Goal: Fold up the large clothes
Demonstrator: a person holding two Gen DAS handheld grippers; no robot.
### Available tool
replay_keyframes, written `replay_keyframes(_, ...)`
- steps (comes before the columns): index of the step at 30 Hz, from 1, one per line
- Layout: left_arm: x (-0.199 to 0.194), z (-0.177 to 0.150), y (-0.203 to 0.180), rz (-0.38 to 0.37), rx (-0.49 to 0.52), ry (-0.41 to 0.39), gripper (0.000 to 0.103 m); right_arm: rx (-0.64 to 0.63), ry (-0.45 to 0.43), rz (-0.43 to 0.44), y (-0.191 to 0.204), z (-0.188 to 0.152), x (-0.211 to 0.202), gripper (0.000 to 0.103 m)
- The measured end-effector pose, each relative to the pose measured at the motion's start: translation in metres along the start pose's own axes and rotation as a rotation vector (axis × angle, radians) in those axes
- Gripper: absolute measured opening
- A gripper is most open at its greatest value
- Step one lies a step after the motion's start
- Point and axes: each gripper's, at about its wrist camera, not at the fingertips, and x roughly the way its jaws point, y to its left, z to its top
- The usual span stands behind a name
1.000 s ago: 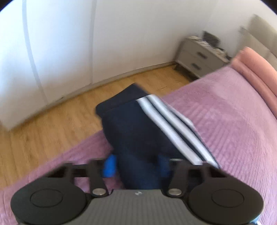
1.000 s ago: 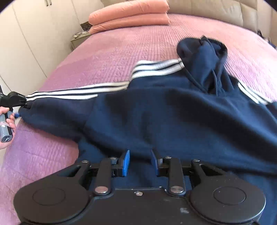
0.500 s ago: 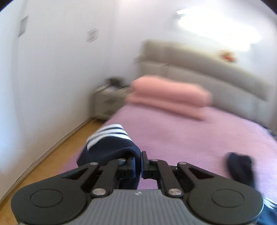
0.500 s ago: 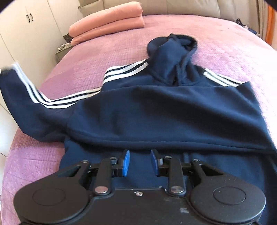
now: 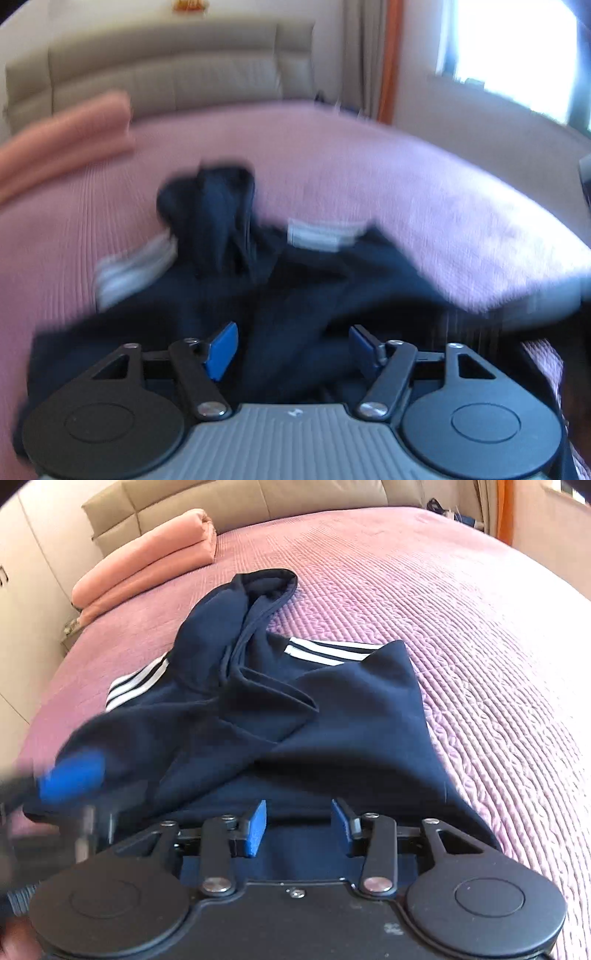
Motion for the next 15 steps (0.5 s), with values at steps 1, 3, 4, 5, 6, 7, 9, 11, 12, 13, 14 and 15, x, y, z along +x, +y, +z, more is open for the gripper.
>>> replay_keyframes(1, -0.004, -0.014, 0.0, 0.009, -0.028, 0.021, 0.068, 0.002, -0.001, 0.022, -0.003, 0.005, 0.004, 0.058)
replay_keyframes(3, -0.008, -0.03, 0.012, 0.034, -0.112, 0.072, 0.068, 0.002, -0.005, 0.073, -0.004, 0.017, 0.013, 0.074)
replay_keyframes(4, -0.009, -0.035, 0.019, 0.039, -0.147, 0.095, 0.068, 0.005, -0.013, 0.101, -0.003, 0.024, 0.019, 0.076)
replay_keyframes(5, -0.013, -0.042, 0.031, 0.05, -0.181, 0.12, 0.068, 0.008, -0.021, 0.128, -0.002, 0.03, 0.024, 0.076)
replay_keyframes(6, -0.015, -0.039, 0.037, 0.07, -0.199, 0.134, 0.068, 0.018, -0.024, 0.155, -0.002, 0.038, 0.032, 0.078)
replay_keyframes(7, -0.02, -0.039, 0.04, 0.092, -0.212, 0.145, 0.067, 0.04, -0.015, 0.166, -0.003, 0.046, 0.041, 0.078)
replay_keyframes(9, -0.028, -0.042, 0.046, 0.128, -0.234, 0.157, 0.068, 0.133, 0.038, 0.143, -0.011, 0.06, 0.058, 0.078)
replay_keyframes(11, -0.035, -0.041, 0.05, 0.153, -0.26, 0.157, 0.068, 0.213, 0.073, 0.134, -0.024, 0.063, 0.066, 0.078)
replay_keyframes(12, -0.035, -0.041, 0.053, 0.161, -0.273, 0.156, 0.068, 0.242, 0.082, 0.149, -0.029, 0.061, 0.068, 0.079)
replay_keyframes(13, -0.036, -0.041, 0.054, 0.167, -0.283, 0.156, 0.068, 0.27, 0.092, 0.177, -0.034, 0.058, 0.07, 0.081)
replay_keyframes(14, -0.035, -0.041, 0.054, 0.175, -0.294, 0.157, 0.068, 0.29, 0.108, 0.206, -0.037, 0.055, 0.074, 0.082)
replay_keyframes(15, -0.034, -0.042, 0.056, 0.181, -0.303, 0.16, 0.068, 0.315, 0.137, 0.244, -0.04, 0.052, 0.08, 0.084)
